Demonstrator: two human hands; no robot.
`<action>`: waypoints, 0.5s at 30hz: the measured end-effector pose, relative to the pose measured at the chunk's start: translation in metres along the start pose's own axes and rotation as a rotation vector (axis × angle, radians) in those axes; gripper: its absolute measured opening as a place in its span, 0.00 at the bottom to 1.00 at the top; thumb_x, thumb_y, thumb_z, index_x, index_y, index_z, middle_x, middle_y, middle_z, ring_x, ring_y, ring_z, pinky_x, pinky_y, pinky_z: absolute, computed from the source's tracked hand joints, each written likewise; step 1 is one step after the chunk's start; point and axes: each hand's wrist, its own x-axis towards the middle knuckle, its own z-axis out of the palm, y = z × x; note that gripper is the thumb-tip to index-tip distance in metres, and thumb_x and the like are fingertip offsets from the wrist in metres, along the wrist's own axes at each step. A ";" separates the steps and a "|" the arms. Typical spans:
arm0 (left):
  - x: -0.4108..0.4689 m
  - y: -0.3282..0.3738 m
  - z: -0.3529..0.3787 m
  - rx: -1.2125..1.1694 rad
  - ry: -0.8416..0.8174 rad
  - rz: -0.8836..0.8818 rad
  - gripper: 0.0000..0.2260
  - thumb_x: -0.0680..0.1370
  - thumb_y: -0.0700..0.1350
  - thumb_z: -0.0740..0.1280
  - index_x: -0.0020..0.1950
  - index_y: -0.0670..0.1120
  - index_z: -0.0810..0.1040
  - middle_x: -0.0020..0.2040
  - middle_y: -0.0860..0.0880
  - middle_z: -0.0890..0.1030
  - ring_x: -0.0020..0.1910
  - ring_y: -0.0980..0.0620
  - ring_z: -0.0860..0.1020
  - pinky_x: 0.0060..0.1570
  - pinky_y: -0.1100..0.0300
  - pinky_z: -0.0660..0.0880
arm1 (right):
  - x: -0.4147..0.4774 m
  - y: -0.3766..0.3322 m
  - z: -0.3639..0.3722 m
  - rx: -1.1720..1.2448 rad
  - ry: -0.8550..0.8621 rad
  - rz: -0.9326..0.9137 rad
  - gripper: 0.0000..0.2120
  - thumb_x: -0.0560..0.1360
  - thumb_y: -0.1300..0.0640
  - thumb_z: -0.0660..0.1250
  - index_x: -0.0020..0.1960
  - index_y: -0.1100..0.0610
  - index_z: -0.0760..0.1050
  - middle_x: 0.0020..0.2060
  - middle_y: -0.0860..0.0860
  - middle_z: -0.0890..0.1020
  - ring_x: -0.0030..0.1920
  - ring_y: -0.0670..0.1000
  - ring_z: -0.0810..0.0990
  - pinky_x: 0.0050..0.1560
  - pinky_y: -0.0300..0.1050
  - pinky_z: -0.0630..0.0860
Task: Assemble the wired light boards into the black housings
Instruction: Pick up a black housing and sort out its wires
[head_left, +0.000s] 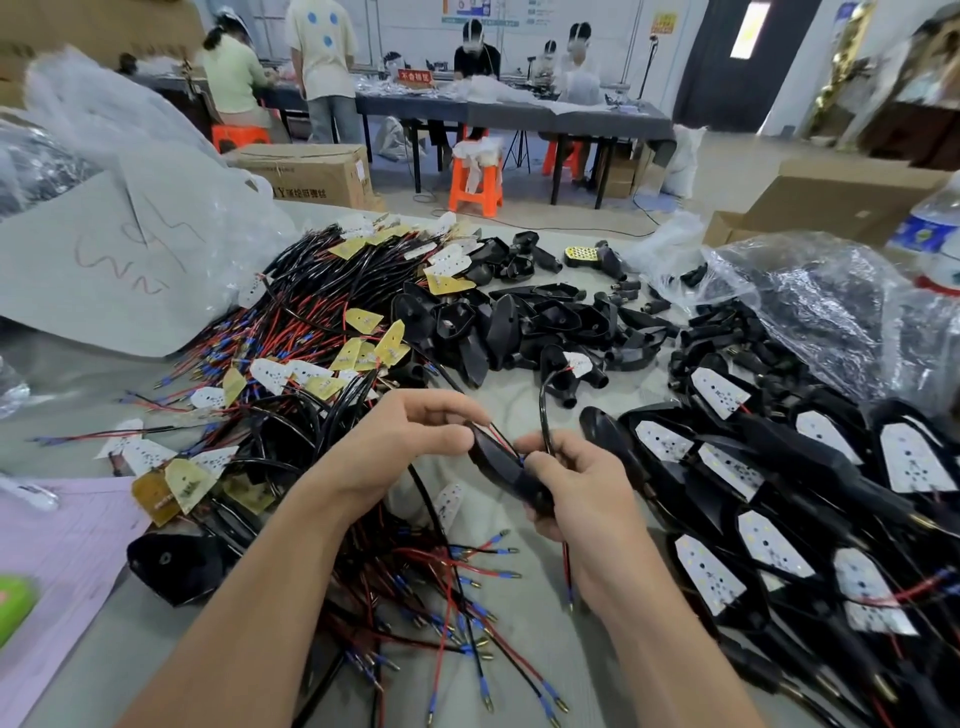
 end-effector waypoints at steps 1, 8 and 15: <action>0.001 -0.001 0.001 -0.020 -0.005 -0.007 0.10 0.72 0.42 0.74 0.53 0.46 0.87 0.43 0.50 0.85 0.44 0.55 0.81 0.47 0.65 0.77 | 0.000 0.000 0.001 0.003 0.001 0.002 0.10 0.80 0.64 0.65 0.46 0.53 0.83 0.33 0.51 0.81 0.30 0.49 0.74 0.27 0.38 0.70; 0.001 -0.003 0.008 0.029 -0.061 -0.047 0.12 0.74 0.48 0.73 0.56 0.49 0.87 0.41 0.52 0.82 0.43 0.54 0.77 0.49 0.60 0.75 | -0.001 0.002 0.001 0.041 0.051 -0.003 0.13 0.79 0.65 0.65 0.40 0.53 0.81 0.32 0.52 0.79 0.29 0.49 0.72 0.24 0.37 0.69; 0.003 -0.004 0.020 0.057 -0.135 -0.094 0.18 0.73 0.55 0.73 0.63 0.57 0.84 0.52 0.41 0.86 0.46 0.53 0.80 0.58 0.50 0.76 | 0.006 0.006 0.001 0.050 0.114 -0.048 0.16 0.79 0.63 0.66 0.36 0.48 0.80 0.29 0.49 0.77 0.32 0.50 0.74 0.30 0.43 0.74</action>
